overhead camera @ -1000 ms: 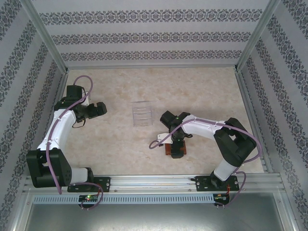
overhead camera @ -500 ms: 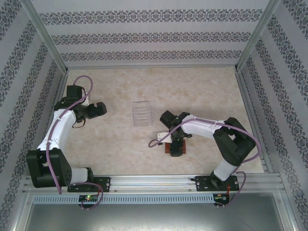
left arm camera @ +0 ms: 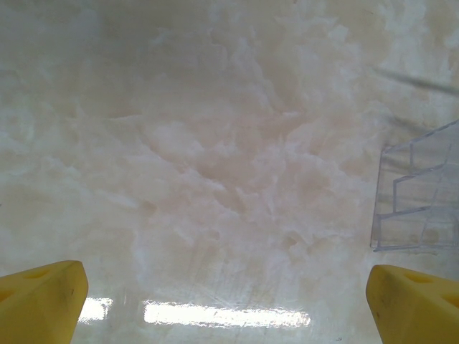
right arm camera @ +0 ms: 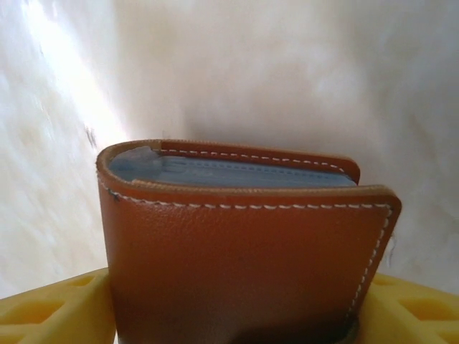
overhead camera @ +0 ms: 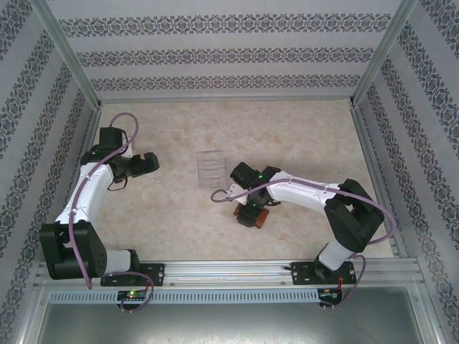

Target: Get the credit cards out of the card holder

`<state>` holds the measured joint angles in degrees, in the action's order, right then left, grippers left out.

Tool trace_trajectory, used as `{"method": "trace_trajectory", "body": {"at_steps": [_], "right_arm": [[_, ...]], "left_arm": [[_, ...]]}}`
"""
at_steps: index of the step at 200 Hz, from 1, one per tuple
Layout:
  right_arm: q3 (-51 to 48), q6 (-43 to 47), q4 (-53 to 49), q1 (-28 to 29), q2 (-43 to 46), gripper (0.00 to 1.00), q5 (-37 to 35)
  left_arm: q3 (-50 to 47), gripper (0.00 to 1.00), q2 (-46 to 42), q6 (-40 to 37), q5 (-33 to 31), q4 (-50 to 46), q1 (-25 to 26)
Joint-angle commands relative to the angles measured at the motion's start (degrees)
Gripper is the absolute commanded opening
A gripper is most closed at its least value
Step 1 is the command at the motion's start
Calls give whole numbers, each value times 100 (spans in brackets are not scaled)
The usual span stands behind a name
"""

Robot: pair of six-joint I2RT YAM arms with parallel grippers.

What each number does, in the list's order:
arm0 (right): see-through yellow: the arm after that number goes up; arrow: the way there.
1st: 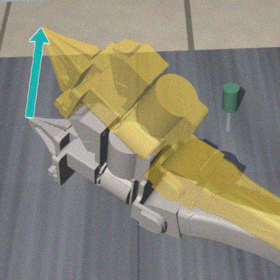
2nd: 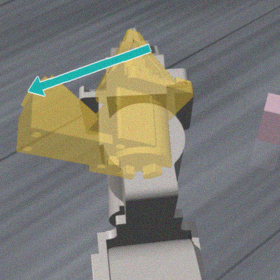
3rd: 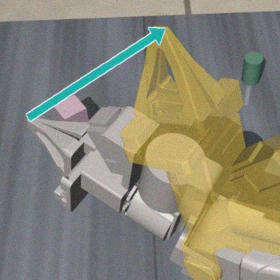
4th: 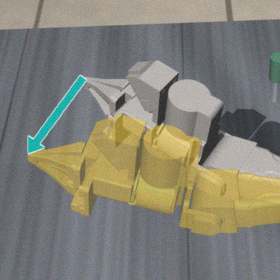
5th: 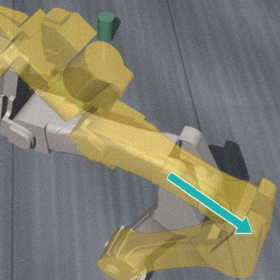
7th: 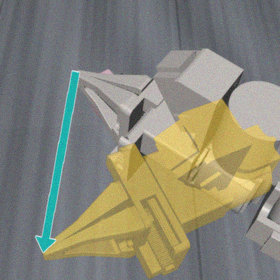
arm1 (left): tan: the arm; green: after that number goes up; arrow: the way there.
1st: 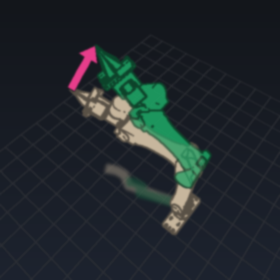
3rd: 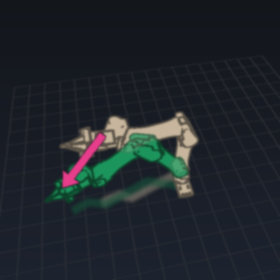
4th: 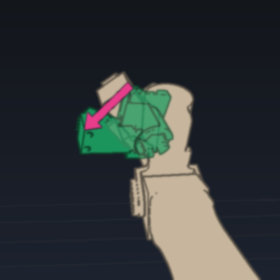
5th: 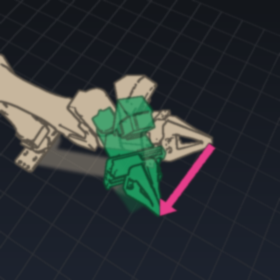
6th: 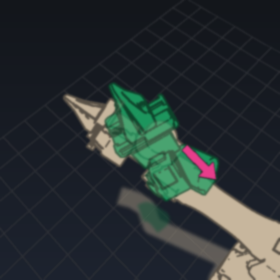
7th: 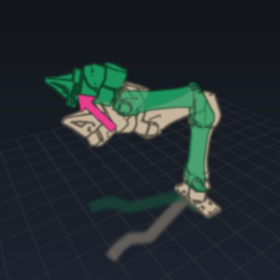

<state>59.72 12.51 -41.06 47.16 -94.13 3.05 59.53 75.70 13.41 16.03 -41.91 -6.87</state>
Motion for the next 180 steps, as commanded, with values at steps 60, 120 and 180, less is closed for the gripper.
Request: {"method": "trace_trajectory", "body": {"at_steps": [60,120,180], "right_arm": [[1175,-5324,-717,606,-400,63,-810],[1595,-6439,-491,1023,-794,68,-1035],[1985,-6608,-394,1102,-1634,70,-692]], "left_arm": [[-45,100,-2,-86,0,-142,-77],[-12,100,29,10,38,-170,-77],[116,100,219,29,350,-318,-79]]}}
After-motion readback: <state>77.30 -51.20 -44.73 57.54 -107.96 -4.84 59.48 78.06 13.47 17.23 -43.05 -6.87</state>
